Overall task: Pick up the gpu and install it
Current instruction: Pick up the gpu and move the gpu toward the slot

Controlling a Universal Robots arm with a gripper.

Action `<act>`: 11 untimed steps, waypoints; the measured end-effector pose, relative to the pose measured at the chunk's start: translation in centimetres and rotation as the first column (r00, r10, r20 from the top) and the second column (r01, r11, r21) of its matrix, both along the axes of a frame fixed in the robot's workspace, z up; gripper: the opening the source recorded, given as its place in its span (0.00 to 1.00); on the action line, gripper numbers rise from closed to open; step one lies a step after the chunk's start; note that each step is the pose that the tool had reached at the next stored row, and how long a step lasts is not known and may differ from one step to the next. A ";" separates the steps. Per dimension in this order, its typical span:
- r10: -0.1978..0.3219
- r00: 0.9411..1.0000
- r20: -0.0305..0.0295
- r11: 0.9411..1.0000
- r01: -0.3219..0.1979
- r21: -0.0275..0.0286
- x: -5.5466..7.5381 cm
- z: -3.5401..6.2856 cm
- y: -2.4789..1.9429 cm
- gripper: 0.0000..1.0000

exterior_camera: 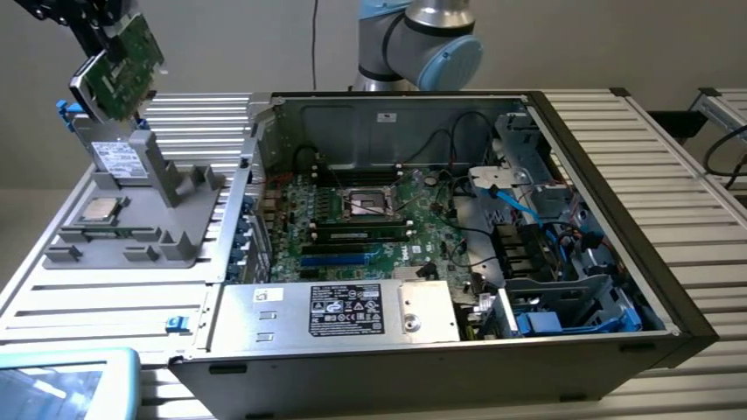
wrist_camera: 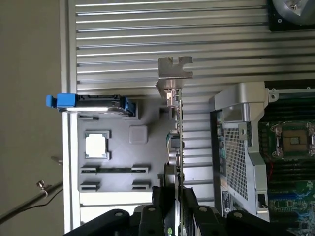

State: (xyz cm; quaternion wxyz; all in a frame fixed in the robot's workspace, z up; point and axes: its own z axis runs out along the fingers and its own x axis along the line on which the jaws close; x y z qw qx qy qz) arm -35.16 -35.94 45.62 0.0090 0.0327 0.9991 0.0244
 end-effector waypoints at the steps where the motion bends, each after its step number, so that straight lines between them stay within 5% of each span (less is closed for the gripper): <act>1: 0.000 1.000 0.000 1.000 0.000 0.000 0.0 0.45 0.00 0.27; 5: 0.010 1.000 0.001 1.000 -0.010 0.000 0.0 1.88 0.00 0.27; 11: 0.118 0.993 0.001 0.993 -0.118 0.001 0.0 2.07 0.00 0.27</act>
